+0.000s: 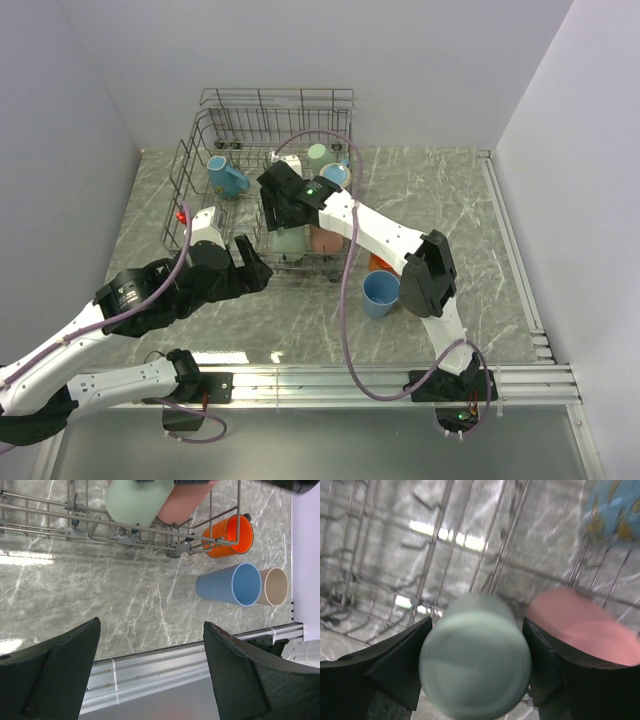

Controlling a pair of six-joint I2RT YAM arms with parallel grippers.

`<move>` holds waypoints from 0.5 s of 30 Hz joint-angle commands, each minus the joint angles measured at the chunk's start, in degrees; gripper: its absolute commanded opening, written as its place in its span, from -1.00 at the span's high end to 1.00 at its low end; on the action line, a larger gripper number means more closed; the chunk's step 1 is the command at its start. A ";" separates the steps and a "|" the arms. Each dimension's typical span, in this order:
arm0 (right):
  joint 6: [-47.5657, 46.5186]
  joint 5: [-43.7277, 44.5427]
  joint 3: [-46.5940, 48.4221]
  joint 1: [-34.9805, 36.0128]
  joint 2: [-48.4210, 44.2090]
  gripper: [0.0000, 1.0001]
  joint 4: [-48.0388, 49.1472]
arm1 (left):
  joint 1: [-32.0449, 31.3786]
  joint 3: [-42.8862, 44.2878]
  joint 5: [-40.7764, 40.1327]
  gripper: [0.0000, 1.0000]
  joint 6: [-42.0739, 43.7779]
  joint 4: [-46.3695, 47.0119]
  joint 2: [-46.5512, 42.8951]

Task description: Load the cups into the dish rack

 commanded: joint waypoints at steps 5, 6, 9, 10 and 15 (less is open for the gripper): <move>0.97 -3.21 -12.34 -0.09 -8.57 -0.02 4.50 | 0.26 0.00 1.80 -0.75 -2.40 1.06 -0.99; 0.88 -3.12 -12.80 -0.09 -8.92 -0.16 4.59 | 0.26 -0.09 1.81 -0.75 -2.49 1.06 -1.07; 0.53 -2.86 -13.33 -0.01 -10.59 -0.69 4.32 | 0.26 0.08 1.98 -0.74 -2.84 1.06 -0.99; 0.35 -2.86 -13.15 -0.18 -11.55 -0.73 3.97 | 0.26 0.26 2.07 -0.74 -3.02 1.06 -0.90; -0.87 -3.82 -8.59 -0.01 -14.98 -0.91 2.48 | 0.26 0.35 2.51 -0.72 -3.63 1.41 -0.28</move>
